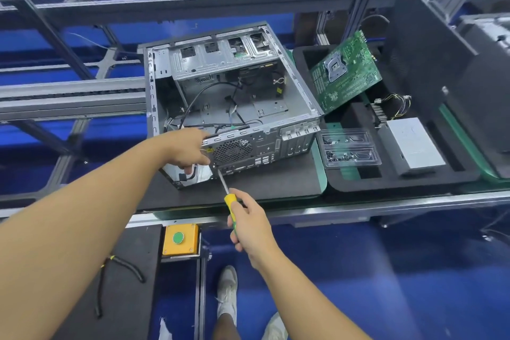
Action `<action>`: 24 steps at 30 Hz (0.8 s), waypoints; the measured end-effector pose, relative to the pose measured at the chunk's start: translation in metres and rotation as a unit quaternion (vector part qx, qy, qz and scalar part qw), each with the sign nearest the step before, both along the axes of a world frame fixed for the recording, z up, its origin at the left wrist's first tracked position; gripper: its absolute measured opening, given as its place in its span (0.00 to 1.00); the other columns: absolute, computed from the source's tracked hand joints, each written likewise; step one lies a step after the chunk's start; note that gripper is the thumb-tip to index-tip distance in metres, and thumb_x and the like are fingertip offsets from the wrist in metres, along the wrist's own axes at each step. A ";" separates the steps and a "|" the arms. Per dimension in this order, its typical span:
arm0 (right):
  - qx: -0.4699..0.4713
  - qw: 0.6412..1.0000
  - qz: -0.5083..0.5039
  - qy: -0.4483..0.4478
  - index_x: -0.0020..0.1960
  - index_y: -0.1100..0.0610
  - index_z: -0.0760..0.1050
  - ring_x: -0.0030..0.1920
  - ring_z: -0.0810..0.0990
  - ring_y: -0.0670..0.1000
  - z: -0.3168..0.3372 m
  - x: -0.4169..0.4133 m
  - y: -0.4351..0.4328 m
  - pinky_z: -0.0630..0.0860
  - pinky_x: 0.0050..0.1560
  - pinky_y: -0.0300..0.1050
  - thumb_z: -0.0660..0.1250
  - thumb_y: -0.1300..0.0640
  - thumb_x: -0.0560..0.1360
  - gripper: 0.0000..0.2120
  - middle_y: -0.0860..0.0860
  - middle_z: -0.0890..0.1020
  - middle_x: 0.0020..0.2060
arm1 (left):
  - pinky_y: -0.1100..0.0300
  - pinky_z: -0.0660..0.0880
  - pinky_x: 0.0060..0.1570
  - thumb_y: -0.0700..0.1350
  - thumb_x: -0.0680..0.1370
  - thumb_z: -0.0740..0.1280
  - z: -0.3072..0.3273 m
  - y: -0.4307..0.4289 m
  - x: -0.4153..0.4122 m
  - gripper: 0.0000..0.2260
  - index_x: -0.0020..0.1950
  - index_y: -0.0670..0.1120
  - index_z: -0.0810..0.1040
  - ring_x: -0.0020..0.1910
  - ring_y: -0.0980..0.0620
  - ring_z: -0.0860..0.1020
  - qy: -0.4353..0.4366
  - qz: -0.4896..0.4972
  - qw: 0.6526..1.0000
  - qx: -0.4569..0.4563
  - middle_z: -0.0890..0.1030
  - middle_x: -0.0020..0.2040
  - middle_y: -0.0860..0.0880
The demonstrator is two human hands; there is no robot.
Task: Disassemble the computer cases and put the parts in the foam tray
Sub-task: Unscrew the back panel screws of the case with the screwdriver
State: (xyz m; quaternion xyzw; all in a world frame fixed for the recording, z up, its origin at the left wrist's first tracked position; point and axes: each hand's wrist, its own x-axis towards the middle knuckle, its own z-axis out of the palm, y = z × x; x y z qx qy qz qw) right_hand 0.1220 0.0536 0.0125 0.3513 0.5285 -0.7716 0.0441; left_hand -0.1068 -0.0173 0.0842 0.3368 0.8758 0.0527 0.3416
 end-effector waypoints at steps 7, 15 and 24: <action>-0.001 1.000 -0.003 0.002 0.58 0.34 0.77 0.27 0.65 0.49 -0.001 0.000 0.004 0.61 0.23 0.39 0.61 0.49 0.81 0.11 0.49 0.75 0.33 | 0.53 0.80 0.39 0.46 0.77 0.68 0.000 0.000 0.000 0.23 0.70 0.45 0.67 0.28 0.52 0.83 0.016 -0.001 1.000 -0.013 0.85 0.38 0.44; -0.357 0.933 -0.038 0.016 0.57 0.61 0.78 0.24 0.68 0.46 -0.024 0.000 0.006 0.62 0.18 0.37 0.61 0.53 0.81 0.14 0.52 0.76 0.34 | 0.59 0.74 0.33 0.47 0.77 0.70 0.000 0.002 -0.001 0.20 0.66 0.45 0.69 0.25 0.54 0.80 0.030 -0.002 0.999 -0.022 0.84 0.39 0.41; 0.245 0.969 0.029 -0.014 0.46 0.48 0.68 0.32 0.71 0.47 -0.028 -0.004 -0.015 0.69 0.29 0.40 0.65 0.53 0.80 0.07 0.47 0.75 0.36 | 0.49 0.79 0.40 0.49 0.77 0.70 0.000 0.002 -0.001 0.20 0.65 0.44 0.71 0.29 0.48 0.78 0.043 -0.003 0.998 -0.038 0.84 0.43 0.40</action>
